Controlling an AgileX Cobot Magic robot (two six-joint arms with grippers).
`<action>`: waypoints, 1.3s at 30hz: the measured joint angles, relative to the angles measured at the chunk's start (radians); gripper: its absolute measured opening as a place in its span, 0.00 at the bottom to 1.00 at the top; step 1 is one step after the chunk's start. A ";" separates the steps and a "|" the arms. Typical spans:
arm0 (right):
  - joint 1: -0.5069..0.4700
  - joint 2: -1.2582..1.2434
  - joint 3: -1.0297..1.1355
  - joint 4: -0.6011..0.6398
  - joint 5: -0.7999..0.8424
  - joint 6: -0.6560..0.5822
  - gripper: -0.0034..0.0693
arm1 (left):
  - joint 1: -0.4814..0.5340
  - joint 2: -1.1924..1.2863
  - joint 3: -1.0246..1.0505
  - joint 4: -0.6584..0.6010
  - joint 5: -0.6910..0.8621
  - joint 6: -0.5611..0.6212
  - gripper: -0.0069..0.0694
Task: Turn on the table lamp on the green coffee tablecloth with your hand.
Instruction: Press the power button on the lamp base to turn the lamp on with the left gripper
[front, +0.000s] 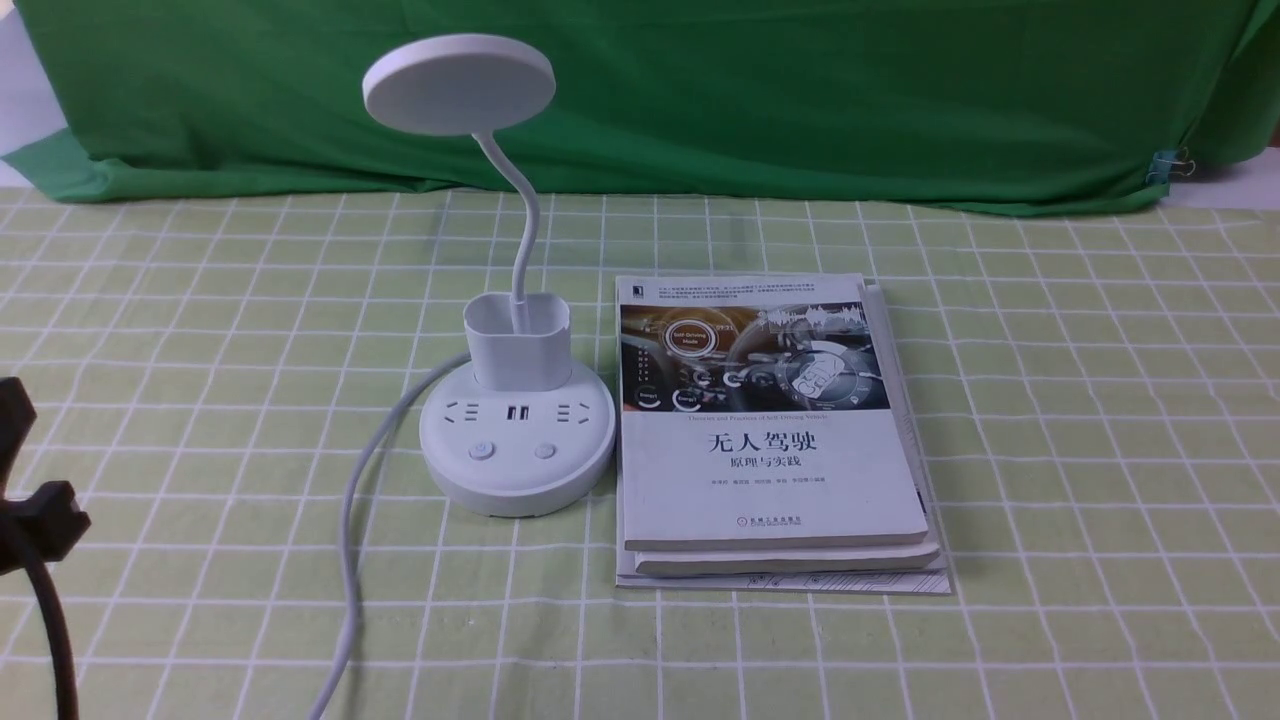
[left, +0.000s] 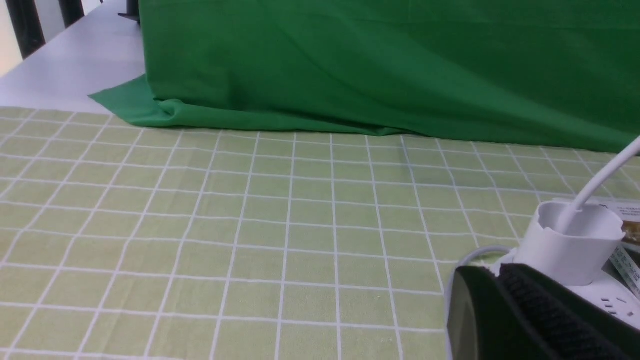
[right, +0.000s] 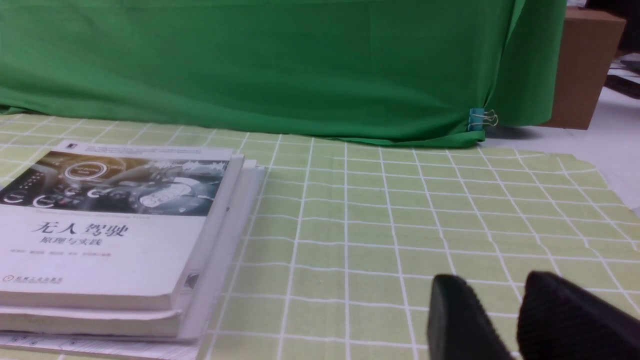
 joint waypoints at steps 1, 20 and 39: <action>0.000 0.000 0.000 0.000 0.000 0.000 0.38 | 0.000 0.000 0.000 0.000 0.011 0.000 0.12; 0.000 0.000 0.000 0.000 0.000 0.000 0.38 | 0.000 0.040 -0.010 0.000 0.199 0.001 0.12; 0.000 0.000 0.000 0.000 0.000 0.000 0.38 | 0.000 0.474 -0.213 -0.168 0.393 0.226 0.12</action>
